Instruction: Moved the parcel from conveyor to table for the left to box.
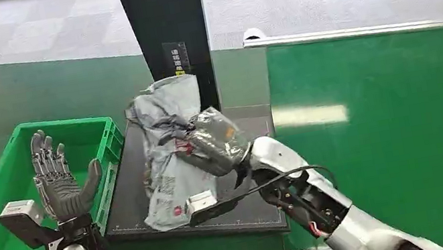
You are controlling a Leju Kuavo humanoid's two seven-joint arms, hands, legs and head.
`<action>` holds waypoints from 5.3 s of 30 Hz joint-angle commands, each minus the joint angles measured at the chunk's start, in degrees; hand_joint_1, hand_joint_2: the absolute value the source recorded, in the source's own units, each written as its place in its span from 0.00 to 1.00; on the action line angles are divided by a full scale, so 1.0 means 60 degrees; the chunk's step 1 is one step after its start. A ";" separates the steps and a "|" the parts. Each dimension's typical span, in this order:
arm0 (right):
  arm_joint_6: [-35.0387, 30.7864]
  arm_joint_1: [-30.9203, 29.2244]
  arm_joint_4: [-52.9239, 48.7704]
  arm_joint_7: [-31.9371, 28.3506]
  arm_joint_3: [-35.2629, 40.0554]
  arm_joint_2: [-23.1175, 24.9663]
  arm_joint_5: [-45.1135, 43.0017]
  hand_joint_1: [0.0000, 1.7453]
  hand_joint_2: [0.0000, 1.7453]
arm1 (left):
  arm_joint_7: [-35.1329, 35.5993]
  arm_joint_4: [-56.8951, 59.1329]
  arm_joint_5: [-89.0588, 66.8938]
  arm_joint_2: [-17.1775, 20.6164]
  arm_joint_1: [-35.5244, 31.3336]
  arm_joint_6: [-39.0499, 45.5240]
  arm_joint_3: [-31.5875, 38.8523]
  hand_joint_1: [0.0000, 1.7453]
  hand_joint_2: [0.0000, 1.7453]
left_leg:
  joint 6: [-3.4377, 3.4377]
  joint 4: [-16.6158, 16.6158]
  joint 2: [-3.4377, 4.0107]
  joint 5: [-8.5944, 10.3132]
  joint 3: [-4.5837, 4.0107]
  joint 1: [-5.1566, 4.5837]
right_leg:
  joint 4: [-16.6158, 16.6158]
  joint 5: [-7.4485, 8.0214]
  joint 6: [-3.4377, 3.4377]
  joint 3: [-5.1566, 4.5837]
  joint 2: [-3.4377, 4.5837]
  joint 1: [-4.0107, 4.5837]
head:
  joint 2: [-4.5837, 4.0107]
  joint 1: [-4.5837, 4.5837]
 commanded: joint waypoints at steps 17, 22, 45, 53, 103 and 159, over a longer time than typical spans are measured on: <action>0.0737 -0.0246 0.2399 0.0303 -0.1397 0.0175 -0.3839 1.00 1.00 | 0.0171 0.1473 0.0490 0.0353 -0.0974 -0.0142 -0.0654 0.00 1.00 | 0.0004 0.0001 -0.0016 0.0006 -0.0007 -0.0016 | -0.0014 0.0009 0.0008 -0.0003 -0.0026 -0.0014 | 0.0000 -0.0004; 0.2095 0.0642 0.0359 0.0417 -0.3420 -0.0157 -0.6432 0.00 1.00 | 0.0192 0.1590 0.0603 0.0371 -0.0927 -0.0232 -0.0772 0.00 1.00 | 0.0009 0.0006 -0.0028 0.0009 -0.0020 -0.0017 | -0.0014 0.0009 0.0012 -0.0010 -0.0038 -0.0015 | 0.0004 -0.0004; 0.7741 0.1173 0.1555 0.1562 -0.4373 0.0065 -1.2985 0.00 1.00 | 0.0922 0.1903 0.0495 0.0584 -0.0514 -0.2325 -0.1036 0.00 1.00 | 0.0011 -0.0010 -0.0005 0.0005 0.0001 -0.0016 | -0.0027 0.0013 0.0010 0.0005 -0.0018 -0.0013 | 0.0000 0.0000; 0.1326 0.3340 -0.2089 0.0707 -0.6658 -0.0441 -0.6814 0.00 1.00 | 0.0981 0.1334 -0.1590 0.0501 -0.0177 -0.2955 -0.1705 0.00 1.00 | 0.0007 0.0001 -0.0028 -0.0001 -0.0008 -0.0012 | -0.0024 0.0003 0.0008 0.0004 -0.0037 -0.0010 | 0.0004 -0.0004; 0.3220 0.4981 -0.2936 0.1019 -0.9301 0.0700 -0.5936 0.00 1.00 | 0.5337 0.6205 -1.1045 -0.0109 -0.2350 -0.2096 -0.4366 0.10 1.00 | 0.0013 -0.0038 -0.0013 0.0014 0.0073 -0.0029 | -0.0049 0.0029 0.0011 0.0094 -0.0018 -0.0028 | 0.0000 -0.0004; 0.3022 0.5651 -0.3735 0.0560 -0.9479 0.0242 -0.7303 0.00 1.00 | -0.0339 -0.3886 -1.0935 -0.0259 0.0120 0.4834 0.3263 1.00 1.00 | 0.0017 -0.0028 -0.0027 0.0000 0.0010 -0.0024 | -0.0039 0.0002 0.0016 0.0016 -0.0035 -0.0021 | 0.0004 -0.0004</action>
